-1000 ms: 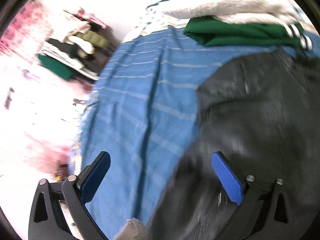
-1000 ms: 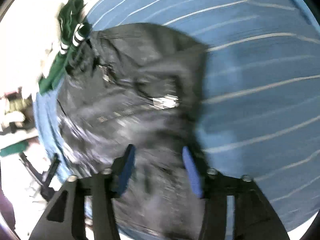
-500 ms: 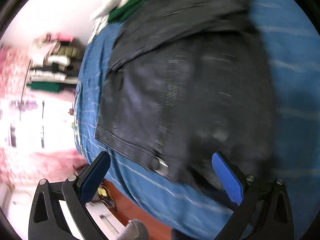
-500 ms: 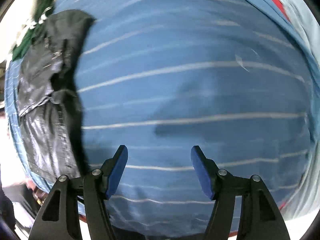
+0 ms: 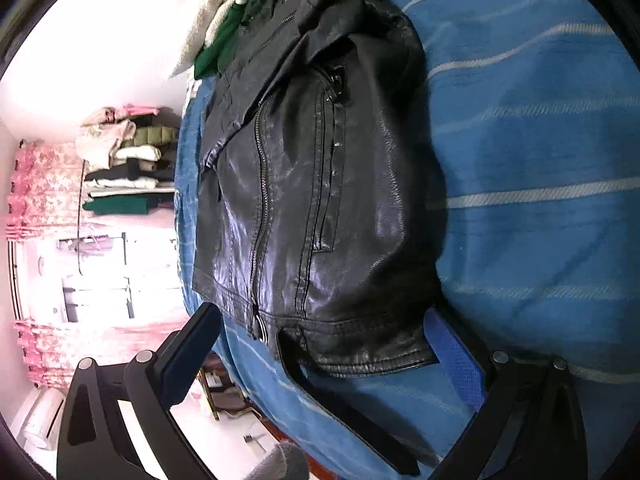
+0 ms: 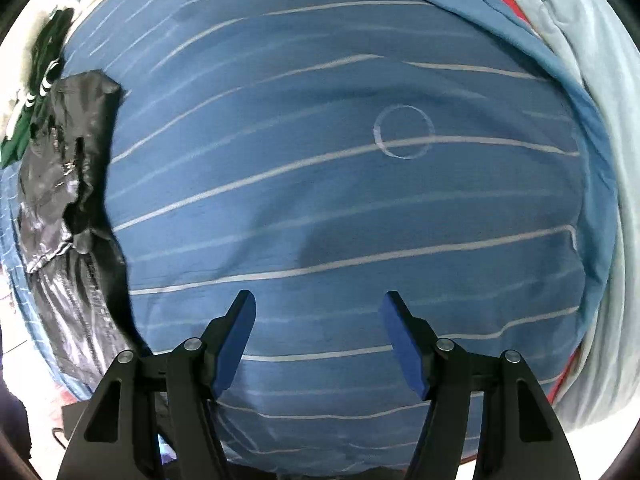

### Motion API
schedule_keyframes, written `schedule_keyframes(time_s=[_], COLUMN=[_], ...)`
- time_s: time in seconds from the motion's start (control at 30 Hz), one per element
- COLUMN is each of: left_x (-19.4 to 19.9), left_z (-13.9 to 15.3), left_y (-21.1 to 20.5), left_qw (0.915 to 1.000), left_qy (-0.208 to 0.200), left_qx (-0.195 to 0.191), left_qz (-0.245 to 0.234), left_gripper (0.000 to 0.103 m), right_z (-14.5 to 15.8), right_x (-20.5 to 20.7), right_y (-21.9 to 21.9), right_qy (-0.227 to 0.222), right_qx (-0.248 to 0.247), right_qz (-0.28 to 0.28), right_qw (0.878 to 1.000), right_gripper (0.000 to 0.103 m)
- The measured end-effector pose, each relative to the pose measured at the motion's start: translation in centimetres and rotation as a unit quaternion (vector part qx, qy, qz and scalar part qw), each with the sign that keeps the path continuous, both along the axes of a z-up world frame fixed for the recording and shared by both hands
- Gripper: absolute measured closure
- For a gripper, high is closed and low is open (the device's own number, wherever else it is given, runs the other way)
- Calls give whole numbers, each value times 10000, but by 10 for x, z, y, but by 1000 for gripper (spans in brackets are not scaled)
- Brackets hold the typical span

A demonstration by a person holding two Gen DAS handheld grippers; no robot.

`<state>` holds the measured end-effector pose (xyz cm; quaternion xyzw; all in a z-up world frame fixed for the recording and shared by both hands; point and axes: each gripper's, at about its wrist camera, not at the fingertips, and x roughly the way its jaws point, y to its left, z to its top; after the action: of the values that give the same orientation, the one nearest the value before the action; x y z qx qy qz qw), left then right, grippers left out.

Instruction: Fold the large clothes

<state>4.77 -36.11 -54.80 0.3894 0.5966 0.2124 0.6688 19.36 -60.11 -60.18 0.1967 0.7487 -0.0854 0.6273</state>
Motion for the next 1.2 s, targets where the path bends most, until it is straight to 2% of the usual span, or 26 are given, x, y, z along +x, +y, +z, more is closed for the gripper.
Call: schedule_keyframes(time_s=[0.07, 0.13, 0.2, 0.27, 0.4, 0.47, 0.53, 0.57, 0.6, 0.67, 0.7, 0.73, 0.83, 0.93, 0.97, 1.0, 1.03, 1.07, 1.1, 1.2], left_x=[0, -1, 4, 12, 31, 38, 41, 42, 41, 39, 37, 36, 36, 38, 38, 40, 42, 42, 43, 43], left_z=[9, 17, 6, -6, -3, 0, 5, 10, 18, 30, 39, 45, 64, 73, 76, 77, 78, 80, 83, 95], left_y=[-15, -28, -27, -12, 22, 36, 48, 52, 60, 64, 66, 68, 75, 83, 87, 90, 96, 100, 105, 129], left_qw=[9994, 9986, 9987, 9995, 9989, 9985, 9974, 9961, 9931, 9885, 9868, 9854, 9801, 9761, 9751, 9736, 9723, 9710, 9690, 9582], left_qy=[-39, -237, -235, -160, -434, -494, -488, -523, -558, -571, -631, -674, -826, -872, -873, -861, -847, -839, -838, -841], left_qx=[-331, -330, -111, 76, 173, 69, -274, -493, -856, -1278, -1407, -1492, -1755, -1954, -2008, -2085, -2154, -2217, -2304, -2690], left_qz=[-100, -351, -440, -276, 68, 242, 458, 520, 578, 564, 500, 473, 425, 380, 356, 346, 338, 324, 314, 486], left_gripper=[0, 0, 0, 0, 0, 0, 3, 21, 54, 88, 90, 91, 93, 93, 93, 93, 93, 93, 93, 93], right_z=[0, -4, -8, -10, -8, -11, -14, -17, -18, -23, -25, -27, -34, -58, -70, -81, -86, -87, -82, -37], right_x=[2, 4, 5, 4, 5, 7, 16, 23, 29, 50, 56, 68, 100, 130, 140, 144, 149, 154, 155, 160], right_y=[0, 4, 10, 6, 2, 10, 12, 16, 19, 35, 41, 51, 71, 99, 106, 125, 130, 136, 141, 164], right_qy=[-5, 31, 79, 108, 69, 40, -26, -169, -300, -727, -857, -1094, -1482, -1334, -1164, -1092, -1060, -977, -992, -1289], right_qx=[54, 92, 107, 120, 90, 107, 214, 399, 596, 1426, 1737, 2267, 3201, 3797, 3823, 3761, 3708, 3587, 3446, 3160], right_qz=[73, 176, 188, 139, 147, 183, 208, 250, 288, 340, 321, 270, 81, -255, -408, -544, -644, -703, -750, -530], right_qw=[10000, 9998, 9997, 9998, 9998, 9998, 9996, 9987, 9974, 9865, 9805, 9674, 9357, 9151, 9158, 9185, 9204, 9257, 9305, 9384], right_gripper=[36, 36, 36, 36, 36, 36, 36, 35, 34, 22, 19, 19, 16, 16, 17, 37, 72, 72, 77, 81])
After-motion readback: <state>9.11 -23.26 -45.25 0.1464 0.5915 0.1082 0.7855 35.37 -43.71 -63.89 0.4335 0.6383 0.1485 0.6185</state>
